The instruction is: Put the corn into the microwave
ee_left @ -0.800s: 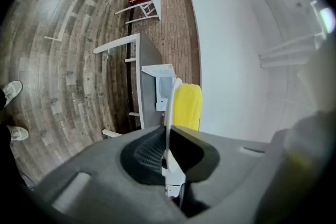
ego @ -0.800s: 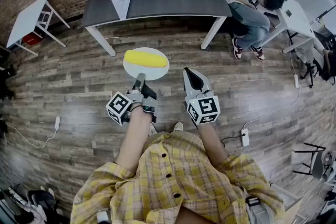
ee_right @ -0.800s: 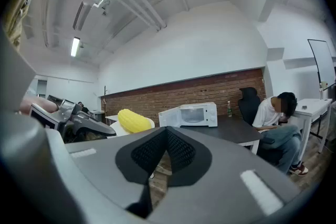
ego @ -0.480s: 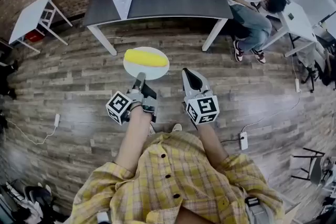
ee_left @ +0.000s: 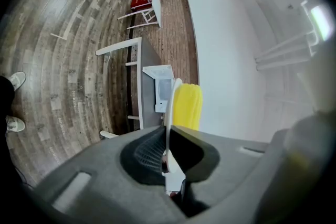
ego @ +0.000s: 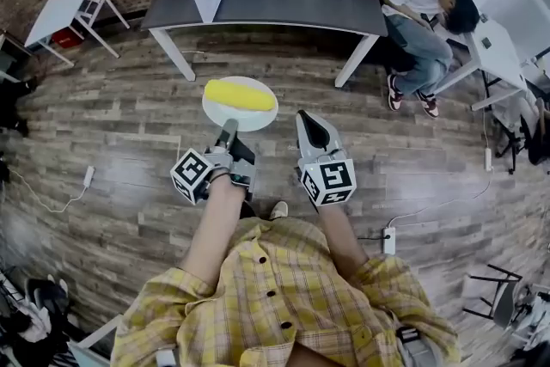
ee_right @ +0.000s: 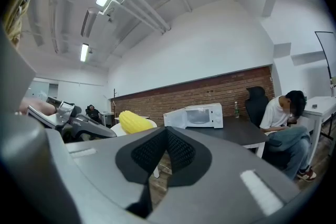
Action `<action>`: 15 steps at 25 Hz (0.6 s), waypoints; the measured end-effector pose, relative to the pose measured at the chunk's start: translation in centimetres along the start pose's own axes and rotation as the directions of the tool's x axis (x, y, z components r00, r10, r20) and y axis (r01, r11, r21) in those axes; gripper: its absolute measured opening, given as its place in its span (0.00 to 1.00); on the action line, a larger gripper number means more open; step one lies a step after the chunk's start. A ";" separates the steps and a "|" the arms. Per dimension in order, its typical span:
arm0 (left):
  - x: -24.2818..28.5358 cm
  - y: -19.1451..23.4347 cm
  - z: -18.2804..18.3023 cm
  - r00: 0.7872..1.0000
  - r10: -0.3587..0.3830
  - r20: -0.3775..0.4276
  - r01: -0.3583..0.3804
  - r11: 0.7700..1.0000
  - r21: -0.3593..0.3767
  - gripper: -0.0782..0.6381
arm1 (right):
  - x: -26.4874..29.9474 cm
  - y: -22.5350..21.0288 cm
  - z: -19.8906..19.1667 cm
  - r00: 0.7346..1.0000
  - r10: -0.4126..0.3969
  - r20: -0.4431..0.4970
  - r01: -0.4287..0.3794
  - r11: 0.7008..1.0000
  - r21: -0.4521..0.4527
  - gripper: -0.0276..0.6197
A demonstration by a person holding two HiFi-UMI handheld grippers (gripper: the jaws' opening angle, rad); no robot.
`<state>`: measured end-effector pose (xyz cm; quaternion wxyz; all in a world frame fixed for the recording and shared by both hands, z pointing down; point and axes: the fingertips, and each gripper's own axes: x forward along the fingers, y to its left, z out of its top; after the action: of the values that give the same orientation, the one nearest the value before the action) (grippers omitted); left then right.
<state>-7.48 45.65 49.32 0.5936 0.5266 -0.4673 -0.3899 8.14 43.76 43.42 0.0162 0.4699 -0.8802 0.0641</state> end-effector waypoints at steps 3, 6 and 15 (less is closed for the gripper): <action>-0.4 0.9 -0.5 1.000 0.012 0.003 -0.012 1.000 -0.011 0.13 | -0.2 -0.1 0.1 1.000 0.006 0.006 -0.006 1.000 -0.007 0.05; -0.5 1.3 -1.0 1.000 0.012 0.004 -0.012 0.999 -0.030 0.13 | -0.5 -0.3 -0.2 1.000 0.009 0.003 -0.009 1.000 -0.010 0.05; 3.5 2.3 -0.1 1.000 0.026 -0.012 -0.027 0.999 -0.029 0.13 | 2.3 -2.2 -0.7 1.000 -0.003 0.000 0.003 1.000 -0.026 0.05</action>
<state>-6.52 42.68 52.08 0.6092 0.5138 -0.4649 -0.3856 8.64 40.71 44.55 0.0225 0.4712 -0.8802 0.0529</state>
